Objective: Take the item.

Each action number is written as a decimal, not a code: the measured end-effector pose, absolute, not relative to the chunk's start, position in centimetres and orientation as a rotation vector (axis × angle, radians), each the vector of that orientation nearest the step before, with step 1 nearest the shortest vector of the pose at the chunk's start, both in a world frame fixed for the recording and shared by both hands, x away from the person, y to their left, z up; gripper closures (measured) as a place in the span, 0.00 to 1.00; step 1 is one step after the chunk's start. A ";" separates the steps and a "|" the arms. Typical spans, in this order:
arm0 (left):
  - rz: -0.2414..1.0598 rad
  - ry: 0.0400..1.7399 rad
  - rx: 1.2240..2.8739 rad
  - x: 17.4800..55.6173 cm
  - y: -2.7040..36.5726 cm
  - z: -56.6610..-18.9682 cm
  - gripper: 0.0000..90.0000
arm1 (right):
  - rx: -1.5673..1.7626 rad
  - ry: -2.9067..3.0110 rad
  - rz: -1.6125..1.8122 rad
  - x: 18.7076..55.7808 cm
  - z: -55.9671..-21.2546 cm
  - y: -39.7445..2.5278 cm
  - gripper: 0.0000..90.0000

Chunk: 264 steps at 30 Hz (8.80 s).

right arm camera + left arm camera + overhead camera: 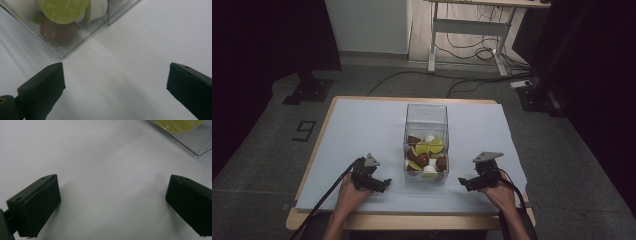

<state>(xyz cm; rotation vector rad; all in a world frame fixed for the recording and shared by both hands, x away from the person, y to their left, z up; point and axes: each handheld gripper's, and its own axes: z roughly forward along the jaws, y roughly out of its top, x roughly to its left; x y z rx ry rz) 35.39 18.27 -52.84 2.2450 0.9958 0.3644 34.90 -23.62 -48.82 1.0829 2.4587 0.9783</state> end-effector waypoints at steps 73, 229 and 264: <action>0.371 0.994 2.247 35.4 18.2 -52.9 0.00 | 0.896 2.578 1.150 37.4 -40.0 -16.2 0.28; 0.371 0.994 2.247 35.4 18.2 -52.9 0.00 | 0.885 2.395 0.992 38.2 -39.1 -18.2 0.44; 0.372 0.992 2.249 35.4 18.2 -52.9 0.00 | 1.063 2.293 0.932 38.0 -41.5 -24.5 0.44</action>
